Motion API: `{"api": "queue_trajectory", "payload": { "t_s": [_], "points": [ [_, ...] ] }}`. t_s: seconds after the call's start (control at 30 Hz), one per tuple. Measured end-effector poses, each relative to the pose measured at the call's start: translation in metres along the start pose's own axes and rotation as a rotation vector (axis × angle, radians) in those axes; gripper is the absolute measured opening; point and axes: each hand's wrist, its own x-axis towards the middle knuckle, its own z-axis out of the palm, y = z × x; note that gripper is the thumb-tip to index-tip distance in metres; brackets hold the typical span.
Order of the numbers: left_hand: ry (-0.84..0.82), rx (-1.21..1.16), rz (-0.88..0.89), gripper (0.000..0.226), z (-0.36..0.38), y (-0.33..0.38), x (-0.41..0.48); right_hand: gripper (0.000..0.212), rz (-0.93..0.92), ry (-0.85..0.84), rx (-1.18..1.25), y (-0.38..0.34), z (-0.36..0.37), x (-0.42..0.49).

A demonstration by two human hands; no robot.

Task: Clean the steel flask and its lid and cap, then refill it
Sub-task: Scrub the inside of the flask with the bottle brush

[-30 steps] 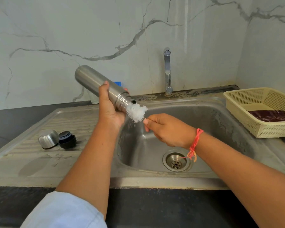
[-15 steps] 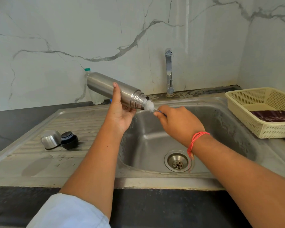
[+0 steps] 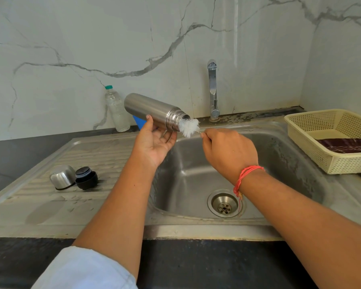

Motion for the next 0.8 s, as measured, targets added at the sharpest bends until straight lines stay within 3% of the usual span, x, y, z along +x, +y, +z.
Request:
{"api": "queue_trajectory", "payload": {
  "t_s": [0.07,0.2,0.27,0.4,0.57,0.8],
  "points": [
    [0.013,-0.049,-0.022,0.048,0.002,0.003,0.0,0.029,-0.013,-0.015,-0.005,0.001,0.002,0.001],
    [-0.05,-0.109,-0.041,0.086,0.005,0.005,-0.002,0.028,-0.025,-0.053,-0.019,0.0,0.0,0.002],
    [-0.062,-0.134,-0.023,0.092,0.007,0.004,-0.004,0.027,-0.052,-0.09,-0.029,-0.001,-0.003,0.001],
    [0.01,-0.201,0.049,0.078,0.005,0.005,-0.004,0.031,-0.101,-0.185,0.019,-0.012,-0.008,-0.002],
    [0.035,-0.192,0.116,0.035,0.0,0.018,-0.011,0.035,-0.122,-0.257,0.082,-0.022,-0.007,-0.004],
    [0.018,-0.205,0.203,0.039,-0.013,0.034,-0.005,0.044,-0.153,-0.296,0.245,-0.023,-0.011,-0.004]
  ]
}}
